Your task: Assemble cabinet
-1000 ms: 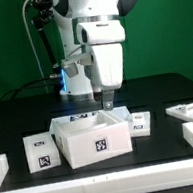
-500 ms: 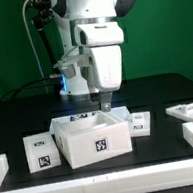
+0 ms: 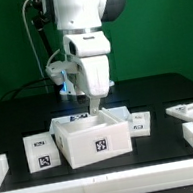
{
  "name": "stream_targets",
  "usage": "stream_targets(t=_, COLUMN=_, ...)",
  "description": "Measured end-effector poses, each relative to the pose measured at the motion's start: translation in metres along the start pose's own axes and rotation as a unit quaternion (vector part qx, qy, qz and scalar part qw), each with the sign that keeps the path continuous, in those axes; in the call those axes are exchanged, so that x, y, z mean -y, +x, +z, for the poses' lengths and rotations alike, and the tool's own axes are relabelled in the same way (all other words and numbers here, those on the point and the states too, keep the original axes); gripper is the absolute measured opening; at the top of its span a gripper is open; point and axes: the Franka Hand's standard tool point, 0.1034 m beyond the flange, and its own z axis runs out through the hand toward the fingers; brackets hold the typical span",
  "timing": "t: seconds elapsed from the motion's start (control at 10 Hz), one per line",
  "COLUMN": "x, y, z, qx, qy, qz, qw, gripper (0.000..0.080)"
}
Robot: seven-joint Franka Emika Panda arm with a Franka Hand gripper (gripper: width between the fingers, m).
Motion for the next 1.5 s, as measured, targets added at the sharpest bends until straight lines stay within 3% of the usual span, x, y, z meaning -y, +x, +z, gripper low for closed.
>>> stream_targets(t=0.1, x=0.01, y=0.004, z=0.005, qx=-0.003, qy=0.009, qz=0.009, qw=1.0, gripper=0.0798)
stream_targets(t=0.4, x=0.013, y=0.004, z=0.008, qx=-0.004, qy=0.014, qz=0.008, qw=1.0, gripper=0.0798)
stream_targets(t=0.8, x=0.037, y=0.013, z=0.032, qx=-0.015, qy=0.036, qz=0.005, qw=0.999, gripper=0.0798)
stream_targets(t=1.1, x=0.036, y=0.015, z=0.045, qx=-0.019, qy=0.043, qz=0.005, qw=0.999, gripper=0.0798)
stream_targets(t=1.2, x=0.031, y=0.013, z=0.045, qx=-0.018, qy=0.044, qz=0.006, qw=0.999, gripper=0.0684)
stream_targets(t=1.3, x=0.027, y=0.012, z=0.044, qx=-0.017, qy=0.042, qz=0.006, qw=0.999, gripper=0.0684)
stream_targets(t=1.5, x=0.029, y=0.012, z=0.045, qx=-0.018, qy=0.043, qz=0.007, qw=0.999, gripper=0.0375)
